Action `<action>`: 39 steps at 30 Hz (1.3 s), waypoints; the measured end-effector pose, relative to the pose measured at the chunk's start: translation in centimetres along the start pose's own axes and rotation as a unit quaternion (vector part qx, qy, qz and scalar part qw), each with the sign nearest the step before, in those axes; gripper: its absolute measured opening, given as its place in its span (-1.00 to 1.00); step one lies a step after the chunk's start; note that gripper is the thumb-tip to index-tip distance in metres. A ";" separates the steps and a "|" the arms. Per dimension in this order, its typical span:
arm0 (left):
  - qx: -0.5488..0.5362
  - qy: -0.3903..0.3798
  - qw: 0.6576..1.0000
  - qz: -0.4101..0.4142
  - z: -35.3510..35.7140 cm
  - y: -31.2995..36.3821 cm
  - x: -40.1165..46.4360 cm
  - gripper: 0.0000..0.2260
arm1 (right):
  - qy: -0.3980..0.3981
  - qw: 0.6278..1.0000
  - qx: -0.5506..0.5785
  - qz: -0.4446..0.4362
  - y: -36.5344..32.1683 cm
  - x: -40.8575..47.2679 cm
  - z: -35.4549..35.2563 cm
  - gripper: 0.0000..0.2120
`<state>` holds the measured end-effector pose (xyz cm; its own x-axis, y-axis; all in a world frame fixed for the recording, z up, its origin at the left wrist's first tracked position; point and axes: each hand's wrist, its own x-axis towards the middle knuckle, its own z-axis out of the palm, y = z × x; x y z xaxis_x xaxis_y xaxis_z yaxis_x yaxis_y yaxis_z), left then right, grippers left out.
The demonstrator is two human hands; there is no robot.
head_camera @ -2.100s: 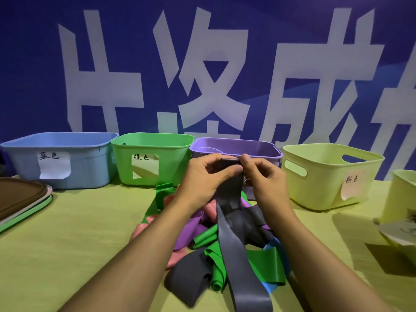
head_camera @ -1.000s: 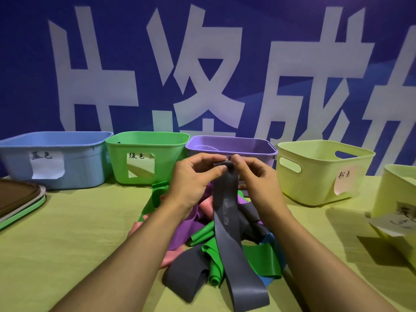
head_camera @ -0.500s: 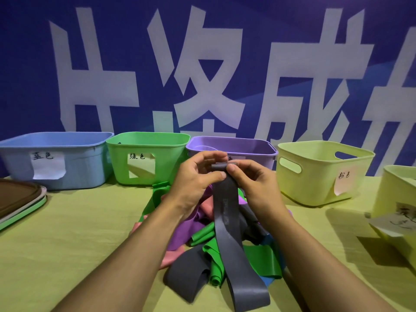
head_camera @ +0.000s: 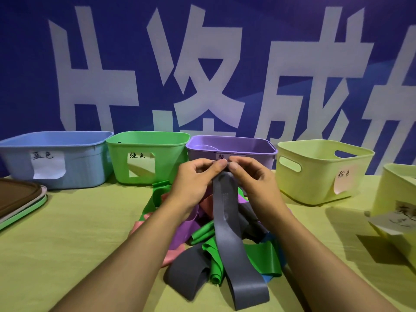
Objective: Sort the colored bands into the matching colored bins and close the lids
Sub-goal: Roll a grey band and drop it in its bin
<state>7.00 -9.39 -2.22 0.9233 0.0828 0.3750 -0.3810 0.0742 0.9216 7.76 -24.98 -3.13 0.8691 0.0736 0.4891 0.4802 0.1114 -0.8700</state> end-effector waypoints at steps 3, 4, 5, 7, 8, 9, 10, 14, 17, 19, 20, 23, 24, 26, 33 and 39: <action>-0.021 -0.013 1.000 -0.005 -0.2 -0.1 0.1 -0.92 | 0.019 0.998 0.012 0.053 -0.2 0.0 0.2 -0.54; -0.028 -0.017 0.999 -0.008 -0.2 -0.1 0.1 -0.92 | 0.026 0.997 0.010 0.065 -0.4 0.0 0.2 -0.52; -0.033 -0.021 0.999 -0.008 -0.2 -0.2 0.2 -0.93 | 0.031 0.997 0.005 0.072 -0.5 -0.1 0.2 -0.52; -0.045 -0.028 0.999 -0.004 -0.1 -0.3 0.2 -0.93 | 0.029 0.997 -0.009 0.070 -0.6 -0.2 0.2 -0.55; -0.047 -0.031 0.998 0.002 0.0 -0.3 0.1 -0.92 | 0.028 0.997 -0.017 0.063 -0.5 -0.2 0.3 -0.57; -0.044 -0.034 0.998 0.011 0.0 -0.4 0.1 -0.91 | 0.029 0.998 -0.024 0.055 -0.5 -0.2 0.3 -0.61; -0.039 -0.036 0.998 0.019 0.0 -0.3 0.1 -0.88 | 0.031 0.998 -0.030 0.046 -0.4 -0.2 0.3 -0.66; -0.044 -0.037 0.998 0.028 -0.1 0.0 -0.1 -0.79 | 0.020 0.998 -0.050 0.020 0.0 0.1 0.1 -0.81; -0.055 -0.036 0.998 0.021 -0.1 0.1 -0.2 -0.76 | 0.007 0.999 -0.044 0.009 0.1 0.1 0.0 -0.89; -0.058 -0.040 0.997 0.016 -0.2 0.1 -0.2 -0.73 | -0.004 0.999 -0.041 -0.002 0.1 0.0 0.1 -0.92; -0.062 -0.042 0.997 0.013 -0.2 0.1 -0.1 -0.71 | -0.007 0.999 -0.041 -0.007 0.1 0.0 0.1 -0.92; -0.090 -0.036 0.995 -0.010 -0.2 0.2 0.0 -0.71 | -0.008 0.998 -0.051 -0.024 0.1 0.1 0.0 -0.89; -0.095 -0.033 0.995 -0.022 -0.1 0.3 0.0 -0.72 | -0.008 0.998 -0.053 -0.030 0.2 0.1 0.0 -0.88; -0.078 -0.025 0.996 -0.047 0.0 0.4 -0.1 -0.68 | -0.009 0.998 -0.049 -0.034 0.2 0.1 0.1 -0.87; -0.041 0.003 0.997 -0.066 0.1 0.2 -0.3 -0.61 | -0.006 0.998 -0.051 -0.047 -0.1 -0.1 0.1 -0.84; -0.044 -0.020 0.998 -0.031 0.3 0.8 -0.5 -0.67 | 0.027 1.000 -0.001 0.014 -0.8 -0.4 0.3 -0.59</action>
<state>6.24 -9.65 -1.64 0.9461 0.0357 0.3220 -0.3233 0.1654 0.9317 6.99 -24.76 -2.64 0.8878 0.0223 0.4597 0.4550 0.1078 -0.8840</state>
